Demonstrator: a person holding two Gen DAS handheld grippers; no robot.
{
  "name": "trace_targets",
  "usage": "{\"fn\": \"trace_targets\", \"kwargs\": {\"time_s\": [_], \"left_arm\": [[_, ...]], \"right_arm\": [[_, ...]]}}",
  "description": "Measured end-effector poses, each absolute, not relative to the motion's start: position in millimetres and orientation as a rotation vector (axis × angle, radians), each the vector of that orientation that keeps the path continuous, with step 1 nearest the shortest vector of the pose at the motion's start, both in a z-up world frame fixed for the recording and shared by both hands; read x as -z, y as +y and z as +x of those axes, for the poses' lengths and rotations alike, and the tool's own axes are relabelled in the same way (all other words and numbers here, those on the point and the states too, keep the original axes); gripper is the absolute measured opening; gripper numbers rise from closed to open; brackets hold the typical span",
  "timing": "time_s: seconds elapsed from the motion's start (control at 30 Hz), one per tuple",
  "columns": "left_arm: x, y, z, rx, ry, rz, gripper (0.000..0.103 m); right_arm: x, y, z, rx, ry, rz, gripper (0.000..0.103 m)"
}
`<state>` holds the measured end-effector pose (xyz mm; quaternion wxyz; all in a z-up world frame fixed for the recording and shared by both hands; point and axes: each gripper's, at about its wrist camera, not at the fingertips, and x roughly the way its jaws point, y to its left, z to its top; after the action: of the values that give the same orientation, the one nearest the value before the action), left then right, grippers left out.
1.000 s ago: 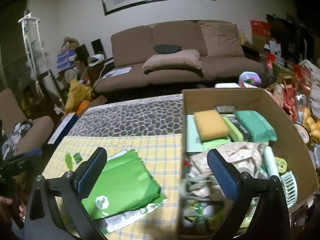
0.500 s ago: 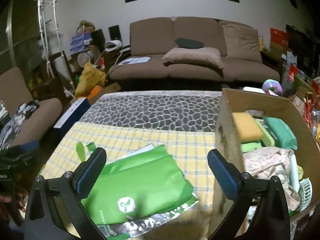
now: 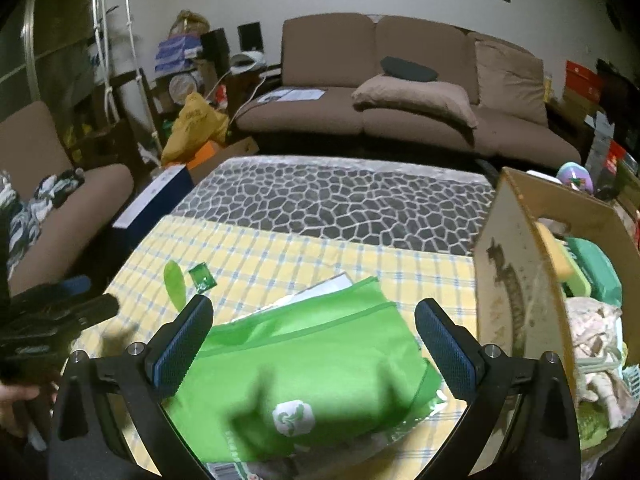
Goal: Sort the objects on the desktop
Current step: 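Withdraw the right gripper from the box back over the bed, then close the left gripper on the light-green plastic spatula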
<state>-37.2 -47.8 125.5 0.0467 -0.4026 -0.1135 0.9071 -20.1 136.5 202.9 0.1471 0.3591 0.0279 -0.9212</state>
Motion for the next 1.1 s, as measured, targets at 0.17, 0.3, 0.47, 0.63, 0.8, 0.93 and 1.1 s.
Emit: {"fn": "trace_targets", "kwargs": {"time_s": [0.17, 0.3, 0.47, 0.63, 0.8, 0.93, 1.1], "left_arm": [[-86, -74, -60, -2.777, -0.398, -1.332, 0.103], [-60, -86, -78, -2.766, -0.423, -1.407, 0.103], [-42, -86, -104, -2.809, -0.335, -1.47, 0.103], [-27, -82, -127, -2.848, -0.264, -1.516, 0.103], [-12, -78, -139, -2.825, -0.219, -1.574, 0.093], [-2, -79, -141, -2.841, -0.165, -1.606, 0.073], [-1, -78, -140, -2.852, -0.151, -1.586, 0.074]], "right_arm": [[-190, 121, -26, 2.621, 0.132, 1.061, 0.102], [-176, 111, -33, 2.601, 0.17, 1.099, 0.102], [-162, 104, -40, 2.571, 0.194, 1.144, 0.102], [-159, 102, -41, 2.564, 0.193, 1.149, 0.102], [-157, 102, -43, 2.567, 0.186, 1.155, 0.102], [-156, 101, -44, 2.565, 0.186, 1.159, 0.102], [-155, 99, -44, 2.559, 0.192, 1.163, 0.102]]}}
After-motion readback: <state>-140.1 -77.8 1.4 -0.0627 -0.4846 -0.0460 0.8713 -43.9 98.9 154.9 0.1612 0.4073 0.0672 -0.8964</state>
